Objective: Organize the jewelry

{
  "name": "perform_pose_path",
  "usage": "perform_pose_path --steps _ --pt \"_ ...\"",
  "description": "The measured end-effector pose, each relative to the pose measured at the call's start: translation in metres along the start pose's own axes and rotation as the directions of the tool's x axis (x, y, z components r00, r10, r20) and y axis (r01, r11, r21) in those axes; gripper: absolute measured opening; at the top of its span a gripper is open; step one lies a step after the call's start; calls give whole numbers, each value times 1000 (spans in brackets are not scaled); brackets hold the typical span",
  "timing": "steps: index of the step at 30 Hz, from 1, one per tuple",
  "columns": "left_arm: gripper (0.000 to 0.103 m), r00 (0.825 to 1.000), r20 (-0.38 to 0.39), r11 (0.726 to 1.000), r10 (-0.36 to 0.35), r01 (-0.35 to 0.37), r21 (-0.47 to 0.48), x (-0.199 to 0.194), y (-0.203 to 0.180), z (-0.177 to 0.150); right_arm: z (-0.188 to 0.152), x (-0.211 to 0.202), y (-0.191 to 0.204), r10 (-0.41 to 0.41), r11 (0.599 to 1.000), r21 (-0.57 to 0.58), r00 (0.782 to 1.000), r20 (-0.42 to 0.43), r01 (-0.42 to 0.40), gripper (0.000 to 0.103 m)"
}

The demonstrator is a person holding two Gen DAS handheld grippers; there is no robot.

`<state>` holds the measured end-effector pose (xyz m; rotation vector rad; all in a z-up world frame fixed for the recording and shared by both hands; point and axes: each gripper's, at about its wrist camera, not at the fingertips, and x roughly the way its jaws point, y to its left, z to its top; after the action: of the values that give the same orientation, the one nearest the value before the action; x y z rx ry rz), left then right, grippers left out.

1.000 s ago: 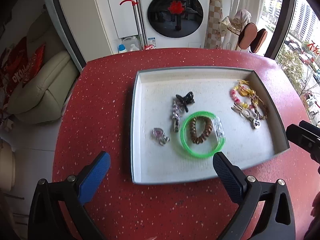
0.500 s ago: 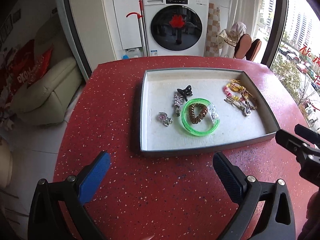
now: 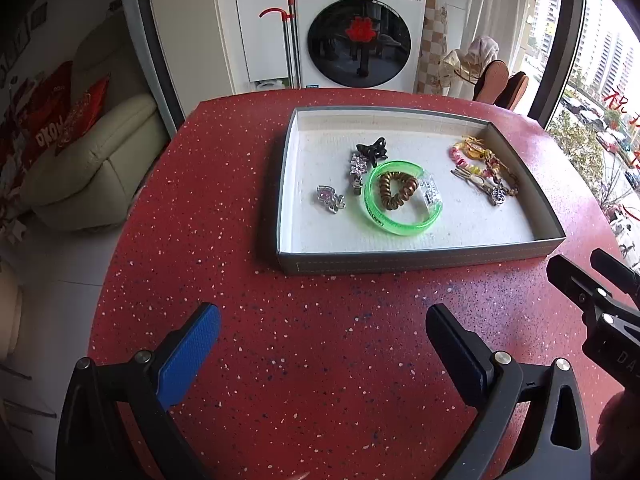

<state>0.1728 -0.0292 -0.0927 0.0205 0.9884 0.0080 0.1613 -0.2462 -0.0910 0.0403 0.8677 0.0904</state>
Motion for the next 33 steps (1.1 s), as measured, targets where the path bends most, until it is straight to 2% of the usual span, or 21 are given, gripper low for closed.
perform_pose_path --steps 9,24,33 --pt "103 1000 17 999 3 -2 -34 0 1 -4 -3 -3 -2 -11 1000 -12 1000 21 11 86" --pt "103 998 59 1000 16 -15 -19 -3 -3 -5 2 -10 -2 -14 1000 -13 996 90 16 86" --pt "103 997 71 1000 17 -16 -10 -3 -6 -5 5 -9 -2 -14 1000 -13 995 96 15 86"
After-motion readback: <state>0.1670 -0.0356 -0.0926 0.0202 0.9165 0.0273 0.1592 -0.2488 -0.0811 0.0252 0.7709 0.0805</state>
